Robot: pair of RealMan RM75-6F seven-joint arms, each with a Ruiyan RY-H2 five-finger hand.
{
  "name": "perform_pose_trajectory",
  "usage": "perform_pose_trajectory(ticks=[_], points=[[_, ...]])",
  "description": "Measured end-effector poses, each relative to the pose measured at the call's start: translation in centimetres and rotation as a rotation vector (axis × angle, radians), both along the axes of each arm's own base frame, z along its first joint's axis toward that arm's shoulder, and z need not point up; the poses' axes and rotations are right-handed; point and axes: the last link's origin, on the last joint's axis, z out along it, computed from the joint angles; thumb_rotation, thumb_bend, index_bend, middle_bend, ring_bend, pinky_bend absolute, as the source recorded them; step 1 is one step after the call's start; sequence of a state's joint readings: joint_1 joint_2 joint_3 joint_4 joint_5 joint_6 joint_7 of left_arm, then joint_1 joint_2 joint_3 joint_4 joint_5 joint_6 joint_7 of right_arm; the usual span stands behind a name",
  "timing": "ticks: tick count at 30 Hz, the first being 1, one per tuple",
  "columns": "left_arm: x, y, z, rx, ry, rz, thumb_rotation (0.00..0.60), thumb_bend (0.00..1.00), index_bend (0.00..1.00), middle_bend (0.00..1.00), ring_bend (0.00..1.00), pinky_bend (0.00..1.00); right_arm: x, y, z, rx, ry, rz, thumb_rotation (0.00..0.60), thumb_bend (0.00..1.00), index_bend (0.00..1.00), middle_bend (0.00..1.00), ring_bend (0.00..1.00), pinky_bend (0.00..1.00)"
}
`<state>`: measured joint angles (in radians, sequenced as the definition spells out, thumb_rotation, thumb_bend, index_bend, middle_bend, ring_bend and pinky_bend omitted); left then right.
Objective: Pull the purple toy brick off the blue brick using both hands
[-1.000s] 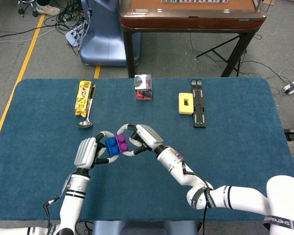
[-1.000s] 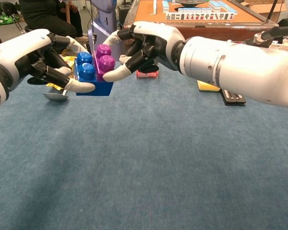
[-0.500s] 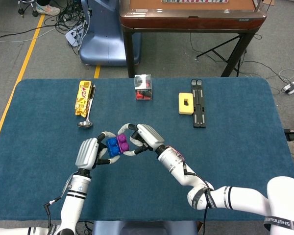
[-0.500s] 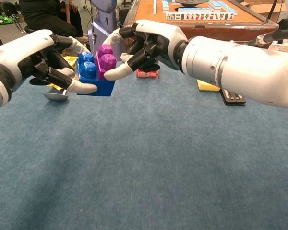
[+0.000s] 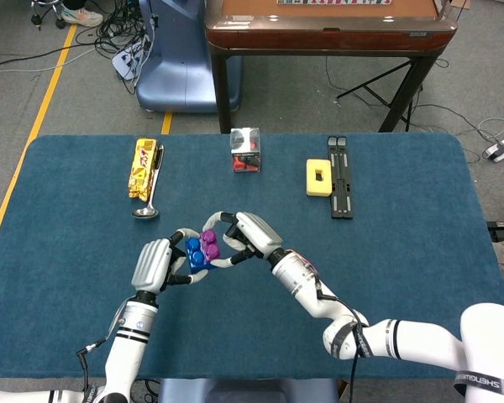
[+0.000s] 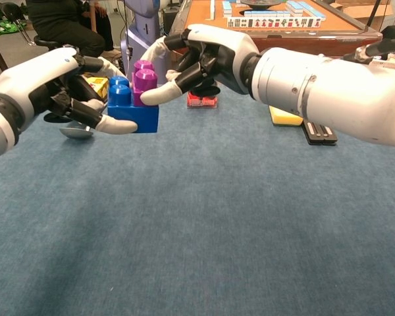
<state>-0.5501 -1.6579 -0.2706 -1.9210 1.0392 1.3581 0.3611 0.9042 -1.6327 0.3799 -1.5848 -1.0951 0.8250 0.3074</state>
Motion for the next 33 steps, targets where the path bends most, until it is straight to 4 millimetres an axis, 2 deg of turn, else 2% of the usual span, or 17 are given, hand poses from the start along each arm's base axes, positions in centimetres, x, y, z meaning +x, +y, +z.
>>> perform_pose_trajectory(ticks=[33], points=[[-0.05,-0.16,-0.44,0.004,0.006,-0.013,0.600,0.00,0.71,1.00,0.94,1.00,-0.57,-0.11,0.56,-0.002,-0.011,-0.008,0.600,0.50,0.69,1.00,1.00,1.00]])
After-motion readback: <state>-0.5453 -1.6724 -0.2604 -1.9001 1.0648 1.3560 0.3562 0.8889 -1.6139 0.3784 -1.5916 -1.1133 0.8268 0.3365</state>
